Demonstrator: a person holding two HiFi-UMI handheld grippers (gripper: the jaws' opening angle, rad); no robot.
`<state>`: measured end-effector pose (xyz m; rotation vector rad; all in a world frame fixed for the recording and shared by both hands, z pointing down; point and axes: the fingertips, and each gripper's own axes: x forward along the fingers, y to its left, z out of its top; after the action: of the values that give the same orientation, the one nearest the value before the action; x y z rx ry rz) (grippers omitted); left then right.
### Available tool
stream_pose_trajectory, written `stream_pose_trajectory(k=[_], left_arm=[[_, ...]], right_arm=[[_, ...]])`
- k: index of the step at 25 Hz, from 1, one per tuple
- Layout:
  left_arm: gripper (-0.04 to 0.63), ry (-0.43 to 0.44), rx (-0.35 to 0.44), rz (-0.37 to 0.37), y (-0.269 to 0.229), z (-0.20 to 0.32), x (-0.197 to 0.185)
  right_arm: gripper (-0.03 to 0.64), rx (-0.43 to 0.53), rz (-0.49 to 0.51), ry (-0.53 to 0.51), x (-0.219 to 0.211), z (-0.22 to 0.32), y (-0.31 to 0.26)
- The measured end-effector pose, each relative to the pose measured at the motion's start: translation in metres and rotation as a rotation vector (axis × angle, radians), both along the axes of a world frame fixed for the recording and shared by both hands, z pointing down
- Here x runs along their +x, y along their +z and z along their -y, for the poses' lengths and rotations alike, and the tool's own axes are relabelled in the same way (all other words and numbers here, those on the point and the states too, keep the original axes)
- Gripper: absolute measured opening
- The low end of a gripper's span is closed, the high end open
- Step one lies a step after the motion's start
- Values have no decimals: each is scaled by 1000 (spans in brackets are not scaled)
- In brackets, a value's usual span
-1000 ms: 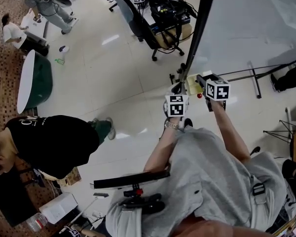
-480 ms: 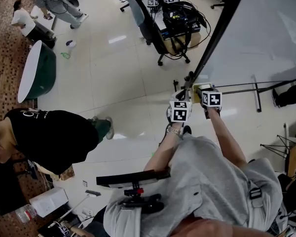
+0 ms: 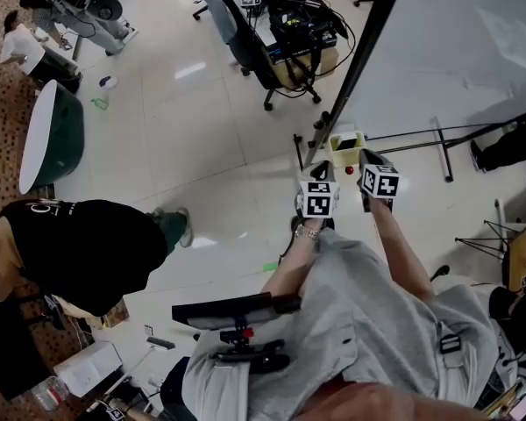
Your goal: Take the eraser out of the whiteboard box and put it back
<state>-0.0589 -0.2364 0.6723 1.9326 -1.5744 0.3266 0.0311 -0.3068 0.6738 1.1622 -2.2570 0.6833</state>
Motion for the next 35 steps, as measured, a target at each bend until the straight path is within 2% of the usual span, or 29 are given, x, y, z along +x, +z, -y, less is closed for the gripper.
stream_pose_trajectory(k=[3, 7, 10, 14, 19, 23, 28, 35], left_arm=[[6, -9, 4, 20, -3, -11, 10], [6, -40, 15, 58, -13, -28, 29], [6, -76, 6, 75, -17, -50, 42], [6, -137, 1, 50, -25, -78, 69], [6, -121, -18, 77, -22, -129, 109], [6, -80, -5, 107, -28, -148, 126], [6, -54, 18, 105, -39, -152, 123], [6, -58, 18, 90, -36, -166, 97]], right_arm=[[3, -40, 67, -86, -8, -31, 1], [3, -31, 38, -190, -10, -71, 3], [3, -42, 55, -246, -7, -110, 3], [3, -55, 95, -259, 25, -141, -5], [3, -89, 119, -296, 43, -191, -2], [3, -90, 136, -302, 53, -215, -9], [3, -56, 117, -294, 50, -219, -21], [3, -24, 86, -312, 24, -230, -27]])
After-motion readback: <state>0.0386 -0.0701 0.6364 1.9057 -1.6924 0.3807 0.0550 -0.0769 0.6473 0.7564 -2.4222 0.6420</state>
